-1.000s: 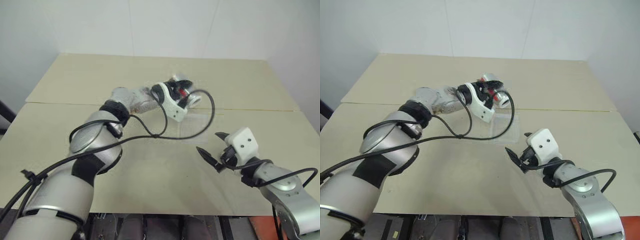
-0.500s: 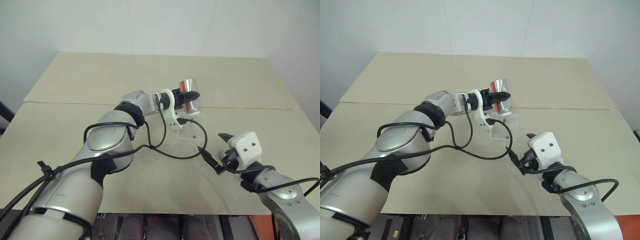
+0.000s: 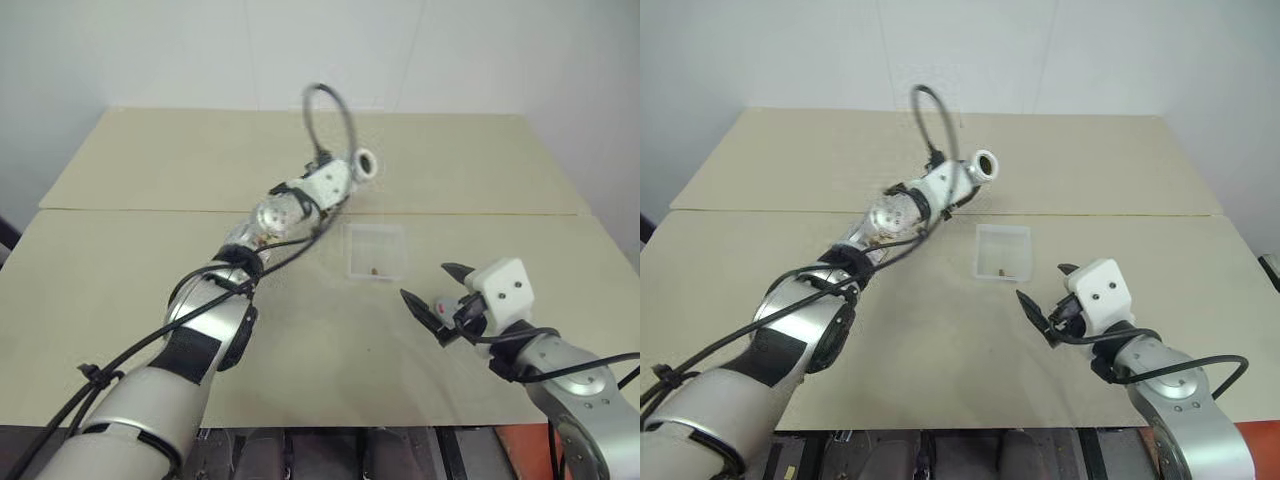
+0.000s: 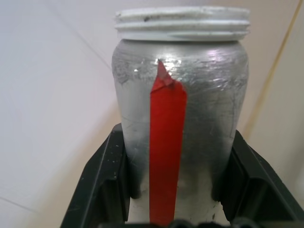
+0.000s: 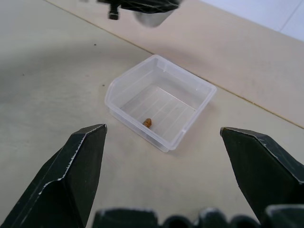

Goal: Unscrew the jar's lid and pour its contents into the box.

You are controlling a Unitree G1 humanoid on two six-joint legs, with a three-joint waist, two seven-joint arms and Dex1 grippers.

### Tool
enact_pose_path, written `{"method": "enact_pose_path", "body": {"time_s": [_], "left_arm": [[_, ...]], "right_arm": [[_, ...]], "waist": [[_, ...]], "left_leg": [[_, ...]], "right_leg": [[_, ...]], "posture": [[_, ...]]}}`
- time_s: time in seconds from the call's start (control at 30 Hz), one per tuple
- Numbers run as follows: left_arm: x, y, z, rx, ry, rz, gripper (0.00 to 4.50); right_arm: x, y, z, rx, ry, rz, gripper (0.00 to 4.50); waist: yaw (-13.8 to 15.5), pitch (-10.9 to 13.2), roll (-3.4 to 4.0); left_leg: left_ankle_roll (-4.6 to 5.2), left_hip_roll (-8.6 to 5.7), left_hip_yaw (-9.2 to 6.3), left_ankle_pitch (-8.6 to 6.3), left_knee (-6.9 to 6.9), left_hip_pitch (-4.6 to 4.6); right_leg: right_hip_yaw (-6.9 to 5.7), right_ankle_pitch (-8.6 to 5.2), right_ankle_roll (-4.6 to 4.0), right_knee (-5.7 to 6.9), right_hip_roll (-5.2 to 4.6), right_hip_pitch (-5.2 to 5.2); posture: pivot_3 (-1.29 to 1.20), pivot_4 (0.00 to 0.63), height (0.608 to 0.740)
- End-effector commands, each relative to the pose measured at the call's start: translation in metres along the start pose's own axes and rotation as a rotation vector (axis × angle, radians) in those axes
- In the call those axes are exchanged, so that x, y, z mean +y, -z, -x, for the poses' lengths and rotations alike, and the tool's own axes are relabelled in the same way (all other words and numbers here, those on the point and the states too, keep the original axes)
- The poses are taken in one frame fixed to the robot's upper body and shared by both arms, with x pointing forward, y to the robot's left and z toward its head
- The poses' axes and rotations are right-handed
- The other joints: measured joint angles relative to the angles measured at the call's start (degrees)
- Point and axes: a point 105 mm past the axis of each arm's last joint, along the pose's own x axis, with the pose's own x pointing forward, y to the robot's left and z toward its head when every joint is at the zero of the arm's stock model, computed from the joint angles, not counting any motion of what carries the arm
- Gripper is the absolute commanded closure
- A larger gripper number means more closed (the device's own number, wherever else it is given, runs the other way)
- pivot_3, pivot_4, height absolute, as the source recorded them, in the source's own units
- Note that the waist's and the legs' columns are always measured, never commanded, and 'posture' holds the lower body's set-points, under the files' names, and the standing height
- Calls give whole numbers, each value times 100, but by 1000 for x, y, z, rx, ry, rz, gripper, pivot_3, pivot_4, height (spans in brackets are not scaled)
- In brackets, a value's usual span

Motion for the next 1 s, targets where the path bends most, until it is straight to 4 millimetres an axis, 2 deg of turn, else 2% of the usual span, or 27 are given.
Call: {"method": "enact_pose_path", "body": {"time_s": [0.03,0.13,0.3,0.43,0.63,0.73,0.8,1.0], "left_arm": [[5,-18,11,-171,-26,222,2490],[-2,-18,28,-226,-66,350,2490],[-30,-7,65,-211,-145,330,2490],[-40,4,82,-172,-220,246,2490],[-45,21,90,-111,-275,339,2490],[-51,33,91,-53,-256,337,2490],[-58,38,93,-26,-219,256,2490],[-63,46,94,-1,-229,315,2490]], "right_arm": [[-3,-6,0,-27,-8,19,51],[-3,-4,-3,-22,-21,16,51],[-1,-2,-6,-18,-45,12,51],[-1,1,-8,-14,-55,11,51],[0,3,-11,-9,-64,16,51],[-1,3,-11,-7,-65,19,51],[-1,4,-11,-3,-64,23,51],[-1,5,-11,2,-61,27,51]], "waist": [[1,-1,1],[5,-1,1],[3,-2,4],[23,-3,4],[18,-4,5],[17,-4,5],[17,-4,5],[26,-6,7]], "left_leg": [[0,-1,-3,0,0,0],[0,-3,-33,0,1,-1],[0,-1,-33,0,0,13],[35,-1,-35,-18,1,30],[44,-1,-36,-24,-5,63],[47,-1,-36,-26,-11,79],[47,0,-36,-26,-13,84],[52,0,-35,-29,-15,101]], "right_leg": [[-1,0,0,6,0,1],[9,1,0,20,-2,-2],[29,1,0,40,0,-3],[33,1,-1,43,0,12],[31,1,-2,36,0,48],[29,1,-2,20,1,66],[28,1,-2,-15,2,72],[30,1,-2,-18,0,89]], "posture": [[0,150,740],[0,150,740],[0,150,740],[0,150,740],[0,150,740],[0,150,740],[0,150,740],[0,150,740]]}}
